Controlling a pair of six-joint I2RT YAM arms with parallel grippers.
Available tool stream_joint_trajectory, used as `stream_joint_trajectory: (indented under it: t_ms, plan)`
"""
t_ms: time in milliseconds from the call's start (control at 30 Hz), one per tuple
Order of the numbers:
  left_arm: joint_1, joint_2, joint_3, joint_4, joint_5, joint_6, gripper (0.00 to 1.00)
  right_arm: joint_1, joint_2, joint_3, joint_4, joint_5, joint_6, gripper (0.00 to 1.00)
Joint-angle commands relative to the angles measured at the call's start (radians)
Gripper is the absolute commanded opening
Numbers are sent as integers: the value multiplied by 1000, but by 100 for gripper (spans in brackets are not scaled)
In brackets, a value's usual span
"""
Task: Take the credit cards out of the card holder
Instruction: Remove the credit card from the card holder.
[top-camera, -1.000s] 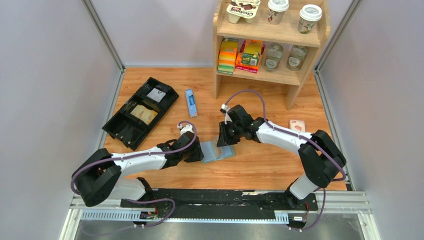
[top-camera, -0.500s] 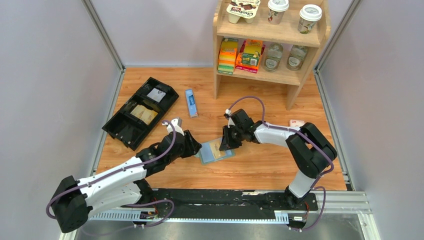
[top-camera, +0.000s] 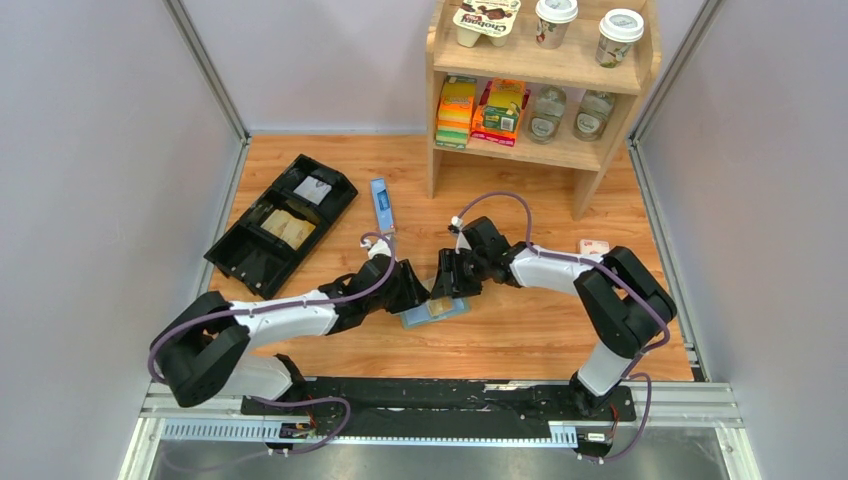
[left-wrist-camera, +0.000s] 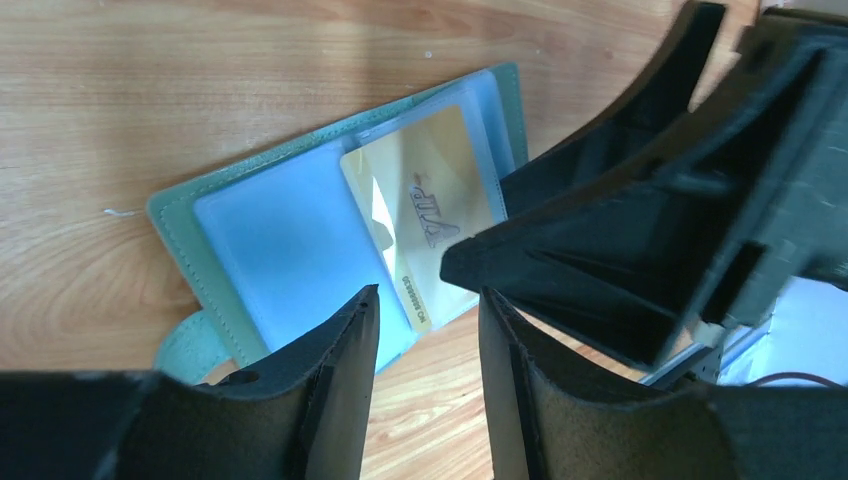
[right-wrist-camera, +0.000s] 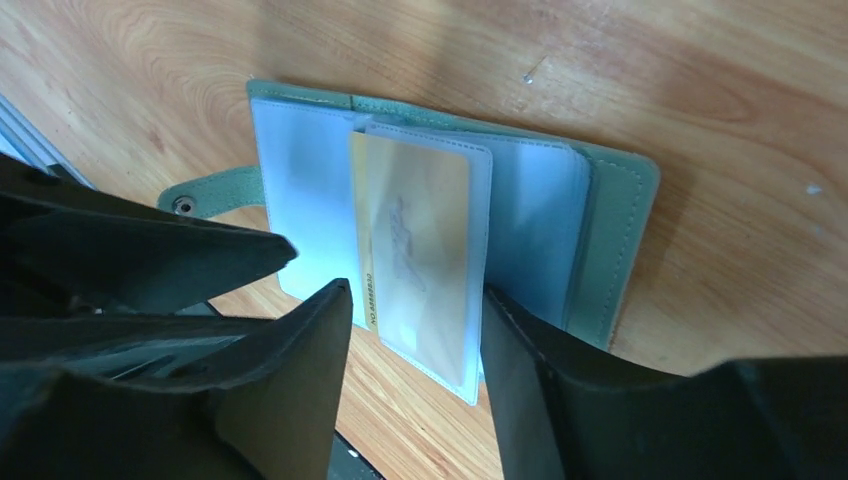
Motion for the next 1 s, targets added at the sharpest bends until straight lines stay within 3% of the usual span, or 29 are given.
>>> stream_joint_trajectory:
  t_ms: [0,133,267,500,700,967]
  plan:
    - [-4,70,31,121,41,-40,49,-11,-34,-15,-90,160,-50,60]
    - [-4,119,23,127,45,-56,49,-12,-88,1,-140,215,-73,70]
    - [-4,129,8,129,45,-66,48,-11,-132,16,-177,261,-89,70]
    - [-4,150,20,78,41,-54,48,-10,-177,36,-210,343,-93,61]
    - [-3,178,39,54,51,-43,47,-9,-178,39,-161,254,-116,35]
    - [-3,178,52,34,51,-40,46,-23,-83,28,-113,225,-105,28]
